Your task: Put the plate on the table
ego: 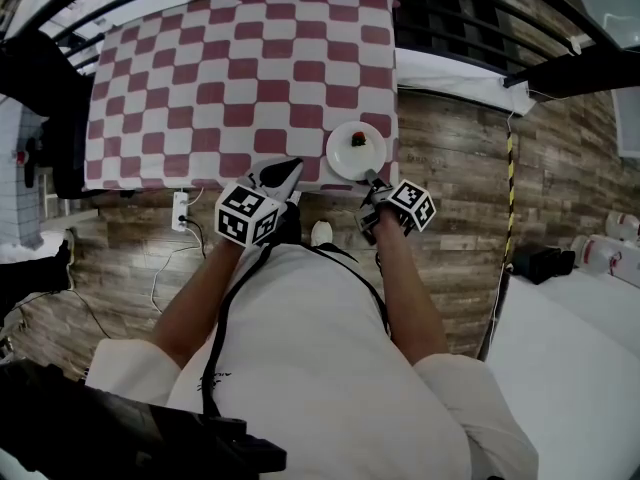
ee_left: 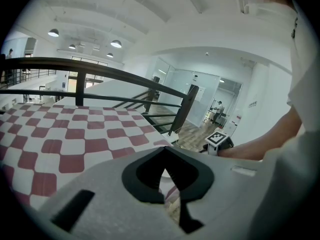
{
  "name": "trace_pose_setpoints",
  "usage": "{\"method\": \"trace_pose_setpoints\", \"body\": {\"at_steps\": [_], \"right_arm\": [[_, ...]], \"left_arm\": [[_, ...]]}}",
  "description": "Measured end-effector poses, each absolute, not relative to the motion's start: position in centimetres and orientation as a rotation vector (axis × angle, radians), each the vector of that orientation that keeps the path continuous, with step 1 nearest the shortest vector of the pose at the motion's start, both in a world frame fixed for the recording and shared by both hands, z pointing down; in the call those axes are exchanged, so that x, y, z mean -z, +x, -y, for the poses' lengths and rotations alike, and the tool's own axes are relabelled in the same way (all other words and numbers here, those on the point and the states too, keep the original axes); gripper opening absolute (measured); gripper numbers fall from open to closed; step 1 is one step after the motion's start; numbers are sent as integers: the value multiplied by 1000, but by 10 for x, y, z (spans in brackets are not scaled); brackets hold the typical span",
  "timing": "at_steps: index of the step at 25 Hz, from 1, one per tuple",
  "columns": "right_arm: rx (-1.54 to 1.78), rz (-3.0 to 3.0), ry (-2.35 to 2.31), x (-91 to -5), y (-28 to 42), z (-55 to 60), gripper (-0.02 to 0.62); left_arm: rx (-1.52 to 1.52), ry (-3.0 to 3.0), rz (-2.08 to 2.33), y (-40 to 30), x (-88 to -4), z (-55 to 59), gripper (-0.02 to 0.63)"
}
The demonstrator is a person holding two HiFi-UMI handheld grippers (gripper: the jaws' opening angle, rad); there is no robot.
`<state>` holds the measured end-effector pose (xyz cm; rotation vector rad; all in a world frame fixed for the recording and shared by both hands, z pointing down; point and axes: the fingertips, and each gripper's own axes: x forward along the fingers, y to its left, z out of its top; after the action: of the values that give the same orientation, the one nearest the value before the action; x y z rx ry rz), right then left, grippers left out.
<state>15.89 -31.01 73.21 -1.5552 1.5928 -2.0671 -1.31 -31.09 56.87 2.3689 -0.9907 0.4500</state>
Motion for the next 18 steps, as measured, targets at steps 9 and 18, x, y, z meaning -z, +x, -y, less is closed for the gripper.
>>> {"method": "trace_pose_setpoints", "body": {"at_steps": [9, 18], "right_arm": [[2013, -1654, -1514, -719, 148, 317, 175], [2001, -1686, -1509, -715, 150, 310, 189]], "left_arm": [[-457, 2374, 963, -18, -572, 305, 8], [-463, 2397, 931, -13, -572, 305, 8]]}}
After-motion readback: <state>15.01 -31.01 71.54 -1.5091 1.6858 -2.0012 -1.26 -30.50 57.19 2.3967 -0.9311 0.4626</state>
